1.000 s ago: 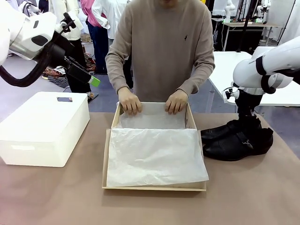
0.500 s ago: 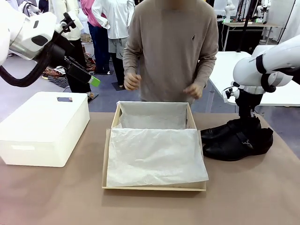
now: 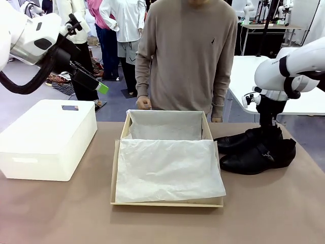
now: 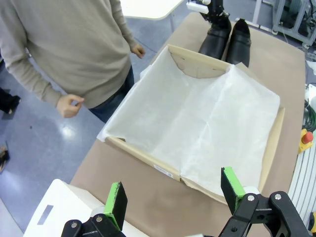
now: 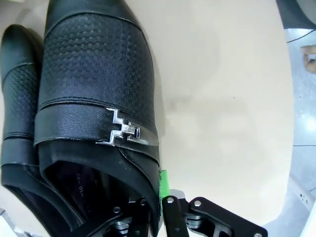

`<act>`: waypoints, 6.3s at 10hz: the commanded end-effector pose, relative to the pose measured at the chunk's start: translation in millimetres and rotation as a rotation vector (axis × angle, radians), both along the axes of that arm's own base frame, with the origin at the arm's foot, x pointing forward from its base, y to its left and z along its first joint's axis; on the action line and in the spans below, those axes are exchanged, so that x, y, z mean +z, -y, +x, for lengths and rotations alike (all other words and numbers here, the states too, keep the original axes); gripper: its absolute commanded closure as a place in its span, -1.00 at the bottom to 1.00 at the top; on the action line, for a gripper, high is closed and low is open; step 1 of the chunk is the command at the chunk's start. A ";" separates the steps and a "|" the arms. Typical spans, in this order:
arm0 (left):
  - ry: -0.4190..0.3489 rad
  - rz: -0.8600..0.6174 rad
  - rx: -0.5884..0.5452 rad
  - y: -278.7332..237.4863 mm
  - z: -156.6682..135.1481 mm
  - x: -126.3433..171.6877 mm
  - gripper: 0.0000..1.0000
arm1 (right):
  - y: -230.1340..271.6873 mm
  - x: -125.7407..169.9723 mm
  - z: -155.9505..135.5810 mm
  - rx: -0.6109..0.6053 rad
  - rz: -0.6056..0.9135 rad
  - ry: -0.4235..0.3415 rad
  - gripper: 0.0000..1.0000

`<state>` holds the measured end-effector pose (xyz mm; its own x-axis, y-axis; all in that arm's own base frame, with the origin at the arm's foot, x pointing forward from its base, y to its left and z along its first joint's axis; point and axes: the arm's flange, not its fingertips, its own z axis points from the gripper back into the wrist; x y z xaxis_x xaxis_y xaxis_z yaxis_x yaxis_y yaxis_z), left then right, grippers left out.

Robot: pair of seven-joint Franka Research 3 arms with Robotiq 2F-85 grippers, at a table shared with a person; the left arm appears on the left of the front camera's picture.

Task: Pack the shoes into the box.
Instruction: Place one shoe of the Shoes into the Shoes Box.

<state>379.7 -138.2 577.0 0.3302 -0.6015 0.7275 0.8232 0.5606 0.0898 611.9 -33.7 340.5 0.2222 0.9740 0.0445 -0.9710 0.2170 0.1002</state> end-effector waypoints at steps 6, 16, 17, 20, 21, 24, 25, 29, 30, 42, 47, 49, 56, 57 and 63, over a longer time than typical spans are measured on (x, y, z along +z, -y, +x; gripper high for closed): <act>-0.002 -0.013 -0.015 -2.1 0.9 0.3 -1.00 | 2.5 108.9 -1.4 -0.096 -0.054 -0.072 1.00; -0.002 -0.013 -0.015 -2.1 0.9 0.3 -1.00 | -47.0 180.8 -36.0 -0.078 -0.077 -0.031 1.00; -0.002 -0.013 -0.015 -2.1 0.9 0.3 -1.00 | -47.0 180.8 -36.0 -0.078 -0.077 -0.031 1.00; -0.002 -0.013 -0.015 -2.1 0.9 0.3 -1.00 | -48.3 176.3 -35.1 -0.078 -0.078 -0.037 1.00; -0.002 -0.013 -0.015 -2.1 0.9 0.3 -1.00 | -60.9 182.7 -35.2 -0.122 -0.059 -0.052 1.00; -0.002 -0.013 -0.015 -2.1 0.9 0.3 -1.00 | -111.3 202.1 -35.0 -0.132 -0.022 -0.081 1.00; -0.002 -0.013 -0.015 -2.1 0.9 0.3 -1.00 | -131.6 207.2 -33.0 -0.126 -0.033 -0.088 1.00; -0.002 -0.013 -0.015 -2.1 0.9 0.3 -1.00 | -220.0 208.1 -26.2 -0.099 -0.025 -0.113 1.00; -0.002 -0.013 -0.015 -2.1 0.9 0.3 -1.00 | -236.4 201.5 -25.0 -0.098 -0.030 -0.110 1.00; -0.002 -0.013 -0.015 -2.1 0.9 0.3 -1.00 | -280.3 148.0 -19.9 -0.105 -0.006 -0.124 1.00; -0.002 -0.013 -0.015 -2.1 0.9 0.3 -1.00 | -308.6 125.5 -7.5 -0.108 -0.007 -0.094 1.00; -0.002 -0.013 -0.015 -2.1 0.9 0.3 -1.00 | -316.6 114.8 -4.2 -0.097 -0.010 -0.091 1.00; -0.002 -0.013 -0.015 -2.1 0.9 0.3 -1.00 | -335.1 84.8 3.4 -0.058 -0.047 -0.030 1.00; -0.002 -0.013 -0.015 -2.1 0.9 0.3 -1.00 | -337.0 79.5 3.6 -0.056 -0.045 -0.028 1.00; -0.002 -0.013 -0.015 -2.1 0.9 0.3 -1.00 | -340.5 51.7 10.2 -0.088 -0.071 -0.003 1.00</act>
